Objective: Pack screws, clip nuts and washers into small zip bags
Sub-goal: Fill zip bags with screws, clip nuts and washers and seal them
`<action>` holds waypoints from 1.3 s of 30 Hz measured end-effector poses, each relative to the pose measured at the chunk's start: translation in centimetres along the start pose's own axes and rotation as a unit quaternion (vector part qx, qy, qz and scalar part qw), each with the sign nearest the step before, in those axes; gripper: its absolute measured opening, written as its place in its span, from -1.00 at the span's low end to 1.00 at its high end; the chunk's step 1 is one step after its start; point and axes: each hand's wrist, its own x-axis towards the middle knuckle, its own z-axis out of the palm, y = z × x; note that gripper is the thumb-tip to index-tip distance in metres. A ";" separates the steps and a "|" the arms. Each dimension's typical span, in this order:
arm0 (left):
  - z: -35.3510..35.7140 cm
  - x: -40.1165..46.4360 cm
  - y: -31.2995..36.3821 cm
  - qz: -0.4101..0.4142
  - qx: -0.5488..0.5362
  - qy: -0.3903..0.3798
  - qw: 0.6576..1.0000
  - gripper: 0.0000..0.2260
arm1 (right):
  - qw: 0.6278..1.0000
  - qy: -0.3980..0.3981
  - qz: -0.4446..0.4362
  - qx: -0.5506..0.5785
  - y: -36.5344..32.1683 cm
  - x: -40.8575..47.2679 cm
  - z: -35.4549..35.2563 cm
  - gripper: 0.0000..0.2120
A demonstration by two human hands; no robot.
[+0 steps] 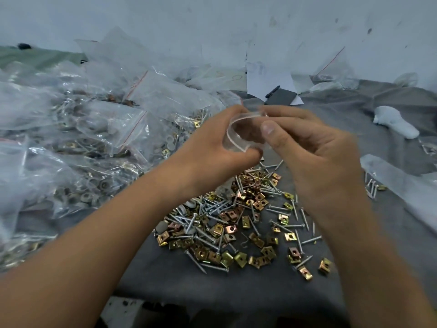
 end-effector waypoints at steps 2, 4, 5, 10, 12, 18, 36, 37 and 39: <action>-0.1 0.2 -0.1 -0.006 -0.001 0.022 1.000 -0.78 | 0.999 0.027 -0.015 0.004 0.0 -0.2 -0.3 -0.84; -0.4 0.3 -0.2 -0.018 -0.017 0.052 0.998 -0.80 | 0.998 0.059 -0.015 0.021 0.0 -0.4 -0.5 -0.86; -0.6 0.3 -0.3 -0.026 -0.028 0.066 0.997 -0.81 | 0.997 0.070 -0.009 0.023 0.1 -0.5 -0.6 -0.87; -1.8 0.4 -0.1 -0.041 -0.077 0.161 0.983 -0.81 | 0.998 -0.041 0.015 -0.045 1.2 -1.1 0.0 -0.85; -2.6 0.4 -0.1 -0.054 -0.105 0.195 0.974 -0.83 | 0.987 -0.130 -0.005 -0.095 1.4 -1.7 1.1 -0.90; -7.0 -0.2 -1.5 -0.081 -0.213 0.283 0.932 -0.93 | 0.940 -0.257 -0.073 -0.213 1.6 -3.3 4.9 -0.86; -9.1 -2.7 -3.0 -0.106 -0.004 0.203 0.973 -0.82 | 0.909 -0.253 -0.082 -0.322 0.5 -4.0 9.4 -0.88; -9.2 -3.0 -2.9 -0.100 0.025 0.189 0.977 -0.82 | 0.909 -0.249 -0.083 -0.323 0.6 -3.8 9.3 -0.88; -9.3 -3.7 -2.6 -0.084 0.090 0.148 0.981 -0.78 | 0.907 -0.245 -0.087 -0.332 0.7 -3.6 9.0 -0.87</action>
